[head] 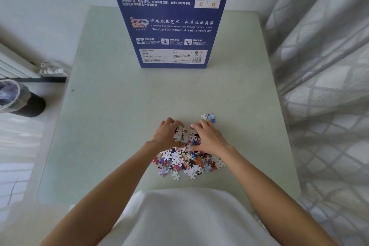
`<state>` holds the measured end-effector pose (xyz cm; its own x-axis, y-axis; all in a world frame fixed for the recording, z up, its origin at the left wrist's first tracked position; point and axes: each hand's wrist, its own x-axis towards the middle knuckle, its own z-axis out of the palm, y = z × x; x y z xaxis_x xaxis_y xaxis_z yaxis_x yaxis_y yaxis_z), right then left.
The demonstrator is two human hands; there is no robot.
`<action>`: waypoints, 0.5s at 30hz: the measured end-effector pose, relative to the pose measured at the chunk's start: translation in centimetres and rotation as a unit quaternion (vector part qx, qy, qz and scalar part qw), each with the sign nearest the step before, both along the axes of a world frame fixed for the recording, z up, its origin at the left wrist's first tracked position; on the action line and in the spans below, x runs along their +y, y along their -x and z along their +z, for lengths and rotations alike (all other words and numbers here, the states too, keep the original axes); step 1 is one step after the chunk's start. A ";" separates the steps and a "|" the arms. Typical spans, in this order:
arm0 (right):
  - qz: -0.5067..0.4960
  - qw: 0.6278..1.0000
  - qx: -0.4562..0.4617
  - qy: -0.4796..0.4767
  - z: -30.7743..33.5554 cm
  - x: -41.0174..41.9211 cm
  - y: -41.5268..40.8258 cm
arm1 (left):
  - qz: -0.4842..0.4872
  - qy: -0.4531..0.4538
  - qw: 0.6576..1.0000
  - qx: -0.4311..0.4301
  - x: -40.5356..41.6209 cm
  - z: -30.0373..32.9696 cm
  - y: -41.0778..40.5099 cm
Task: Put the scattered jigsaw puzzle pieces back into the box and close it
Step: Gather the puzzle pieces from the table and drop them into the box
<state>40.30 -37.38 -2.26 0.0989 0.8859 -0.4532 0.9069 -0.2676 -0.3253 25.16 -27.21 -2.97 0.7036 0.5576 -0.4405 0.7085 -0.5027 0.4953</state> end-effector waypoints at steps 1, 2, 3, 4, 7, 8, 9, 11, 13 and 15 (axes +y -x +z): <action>0.004 1.000 -0.006 -0.005 0.0 0.0 0.0 | 0.005 -0.001 1.000 0.000 0.1 0.0 0.1; 0.010 1.000 -0.013 -0.010 0.1 0.1 0.1 | 0.008 0.001 1.000 0.000 0.1 0.0 0.1; 0.014 1.000 -0.020 -0.015 0.1 0.0 0.2 | 0.011 0.005 1.000 -0.001 0.1 0.0 0.2; 0.017 0.999 -0.026 -0.017 0.1 -0.1 0.3 | 0.012 0.009 1.000 -0.003 0.0 0.1 0.2; 0.018 0.998 -0.051 -0.007 -0.1 -0.6 0.9 | -0.004 -0.008 1.000 0.002 -0.1 0.2 0.3; 0.011 0.998 -0.062 -0.003 -0.3 -0.9 1.3 | -0.015 -0.017 1.000 0.009 -0.2 0.3 0.4; -0.002 0.997 -0.071 -0.004 -0.4 -1.1 1.7 | -0.026 -0.024 0.999 0.019 -0.3 0.4 0.5; -0.033 0.996 -0.079 -0.025 -0.7 -1.5 2.6 | -0.045 -0.030 0.998 0.042 -0.7 0.6 0.7; -0.059 0.995 -0.067 -0.051 -0.7 -1.6 3.1 | -0.052 -0.029 0.997 0.055 -1.4 0.7 0.6; -0.073 0.995 -0.044 -0.061 -0.6 -1.3 3.3 | -0.044 -0.031 0.997 0.058 -2.0 0.6 0.5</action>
<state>37.01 -38.69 -2.90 0.2644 0.9071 -0.3277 0.8878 -0.3616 -0.2848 24.68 -29.20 -2.38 0.6974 0.5250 -0.4879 0.7111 -0.5918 0.3796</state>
